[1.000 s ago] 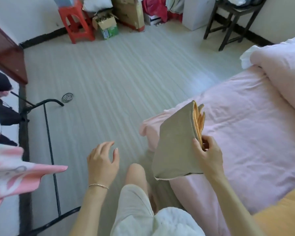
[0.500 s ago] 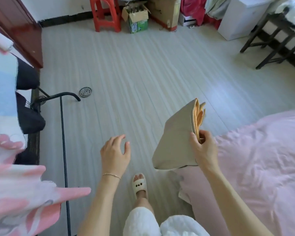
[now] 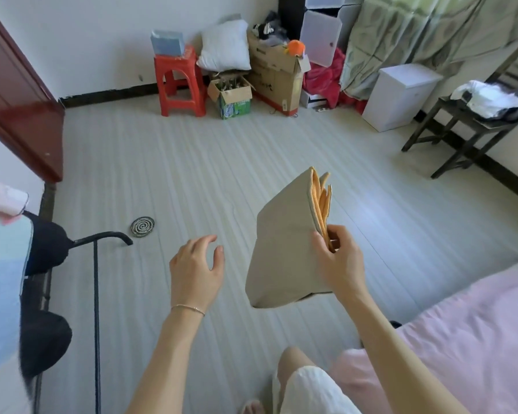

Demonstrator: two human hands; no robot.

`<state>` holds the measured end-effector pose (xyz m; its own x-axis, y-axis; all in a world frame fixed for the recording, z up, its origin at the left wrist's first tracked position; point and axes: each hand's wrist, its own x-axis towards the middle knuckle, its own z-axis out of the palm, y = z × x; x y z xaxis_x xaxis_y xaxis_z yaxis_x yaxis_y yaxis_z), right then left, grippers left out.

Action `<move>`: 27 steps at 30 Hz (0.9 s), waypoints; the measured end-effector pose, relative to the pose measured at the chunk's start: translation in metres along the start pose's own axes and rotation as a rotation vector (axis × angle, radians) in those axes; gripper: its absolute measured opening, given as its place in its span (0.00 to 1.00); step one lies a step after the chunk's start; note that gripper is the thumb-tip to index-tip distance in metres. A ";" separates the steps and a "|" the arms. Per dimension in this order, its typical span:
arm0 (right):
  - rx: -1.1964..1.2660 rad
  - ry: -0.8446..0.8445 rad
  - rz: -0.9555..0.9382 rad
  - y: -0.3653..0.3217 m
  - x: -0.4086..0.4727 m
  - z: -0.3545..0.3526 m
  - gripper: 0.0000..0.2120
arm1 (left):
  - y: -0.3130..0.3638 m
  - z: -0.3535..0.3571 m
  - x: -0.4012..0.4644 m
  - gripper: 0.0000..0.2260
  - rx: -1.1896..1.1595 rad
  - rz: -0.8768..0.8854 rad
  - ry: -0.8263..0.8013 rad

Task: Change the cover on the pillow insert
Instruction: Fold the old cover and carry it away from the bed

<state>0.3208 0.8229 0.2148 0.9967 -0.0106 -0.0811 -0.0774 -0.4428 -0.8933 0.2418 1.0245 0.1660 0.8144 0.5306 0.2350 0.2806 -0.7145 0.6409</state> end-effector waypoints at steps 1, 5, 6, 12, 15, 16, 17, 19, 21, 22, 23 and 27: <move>0.011 0.013 0.011 -0.002 0.013 0.003 0.03 | 0.001 0.005 0.015 0.26 -0.002 0.013 -0.004; 0.049 0.055 0.042 -0.003 0.080 0.015 0.02 | 0.008 0.033 0.091 0.25 0.003 0.065 -0.031; 0.052 0.066 0.049 -0.003 0.100 0.018 0.02 | 0.010 0.043 0.112 0.25 0.012 0.086 -0.040; 0.072 0.159 0.148 0.008 0.231 0.022 0.04 | 0.036 0.116 0.225 0.26 0.077 0.136 -0.224; 0.086 0.199 0.186 0.008 0.292 0.019 0.07 | 0.053 0.150 0.279 0.29 0.075 0.149 -0.281; 0.094 0.214 0.195 0.009 0.311 0.017 0.08 | 0.060 0.161 0.297 0.27 0.069 0.143 -0.300; 0.097 0.231 0.204 0.009 0.328 0.014 0.08 | 0.068 0.172 0.314 0.24 0.069 0.143 -0.317; 0.104 0.263 0.222 0.012 0.357 0.007 0.07 | 0.084 0.194 0.343 0.22 0.067 0.183 -0.340; 0.113 0.304 0.249 0.015 0.387 -0.001 0.07 | 0.101 0.217 0.374 0.22 0.058 0.233 -0.362; 0.116 0.328 0.261 0.017 0.402 -0.005 0.06 | 0.109 0.230 0.391 0.24 0.057 0.253 -0.373; 0.118 0.351 0.272 0.019 0.418 -0.007 0.06 | 0.117 0.244 0.408 0.25 0.055 0.274 -0.385; 0.120 0.447 0.305 0.028 0.484 -0.019 0.06 | 0.148 0.305 0.477 0.23 0.050 0.351 -0.434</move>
<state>0.8017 0.7886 0.1593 0.8410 -0.5131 -0.1716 -0.3402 -0.2549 -0.9052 0.8272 1.0328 0.1499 0.9947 0.0281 0.0990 -0.0300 -0.8409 0.5404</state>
